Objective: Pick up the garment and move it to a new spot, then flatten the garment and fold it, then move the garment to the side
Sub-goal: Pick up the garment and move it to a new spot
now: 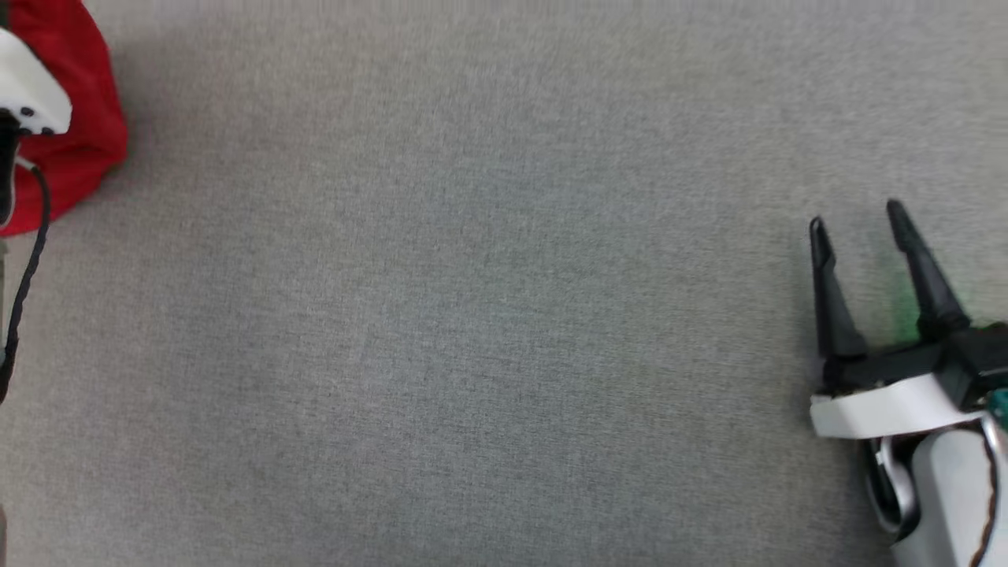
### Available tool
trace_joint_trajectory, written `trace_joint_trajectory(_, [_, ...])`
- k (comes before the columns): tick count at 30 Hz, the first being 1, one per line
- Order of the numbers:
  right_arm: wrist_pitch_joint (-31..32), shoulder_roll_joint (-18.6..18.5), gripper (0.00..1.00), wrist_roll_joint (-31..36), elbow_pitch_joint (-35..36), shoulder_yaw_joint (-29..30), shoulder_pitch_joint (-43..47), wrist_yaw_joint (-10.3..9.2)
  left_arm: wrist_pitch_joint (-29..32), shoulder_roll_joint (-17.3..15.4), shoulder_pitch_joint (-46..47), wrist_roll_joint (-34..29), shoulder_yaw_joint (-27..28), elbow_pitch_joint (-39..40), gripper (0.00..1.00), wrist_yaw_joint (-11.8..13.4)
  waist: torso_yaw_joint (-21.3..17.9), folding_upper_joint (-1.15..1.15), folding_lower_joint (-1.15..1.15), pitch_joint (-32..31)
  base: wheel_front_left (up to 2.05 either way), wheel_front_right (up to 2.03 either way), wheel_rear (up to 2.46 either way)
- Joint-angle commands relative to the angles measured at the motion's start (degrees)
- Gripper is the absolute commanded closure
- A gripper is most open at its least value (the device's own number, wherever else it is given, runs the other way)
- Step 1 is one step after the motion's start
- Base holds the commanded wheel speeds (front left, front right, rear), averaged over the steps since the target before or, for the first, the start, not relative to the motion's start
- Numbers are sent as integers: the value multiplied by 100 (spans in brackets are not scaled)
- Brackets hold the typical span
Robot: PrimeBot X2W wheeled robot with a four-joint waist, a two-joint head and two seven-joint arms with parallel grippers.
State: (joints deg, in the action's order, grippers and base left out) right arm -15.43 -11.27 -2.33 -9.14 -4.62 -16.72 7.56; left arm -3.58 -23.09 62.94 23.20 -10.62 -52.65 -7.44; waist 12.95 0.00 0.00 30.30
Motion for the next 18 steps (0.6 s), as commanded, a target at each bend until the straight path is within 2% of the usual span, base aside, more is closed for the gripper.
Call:
trace_joint_trajectory(1, [49,120,0,3,-186,-8,268,-15,-48,-50,43,63,-153,216,100,-1,-188,0,0,-476,0,0,0])
trace_joint_trajectory(5, [28,493,0,-68,-252,-52,352,-14,138,-224,14,372,-592,1045,100,-2,-577,0,0,-1056,0,0,0])
trace_joint_trajectory(11, [28,759,0,-148,-259,-171,493,-14,638,-427,-180,849,-800,2283,100,-2,-1301,0,0,-1510,0,0,0])
trace_joint_trajectory(16, [28,814,0,-94,-216,-65,628,-14,1067,-240,-349,1442,-749,3264,100,1,-1890,0,0,-1702,0,0,0])
trace_joint_trajectory(18, [28,821,0,-72,-199,-52,649,-14,1130,-185,-405,1550,-728,3442,100,9,-2009,0,0,-1729,0,0,0])
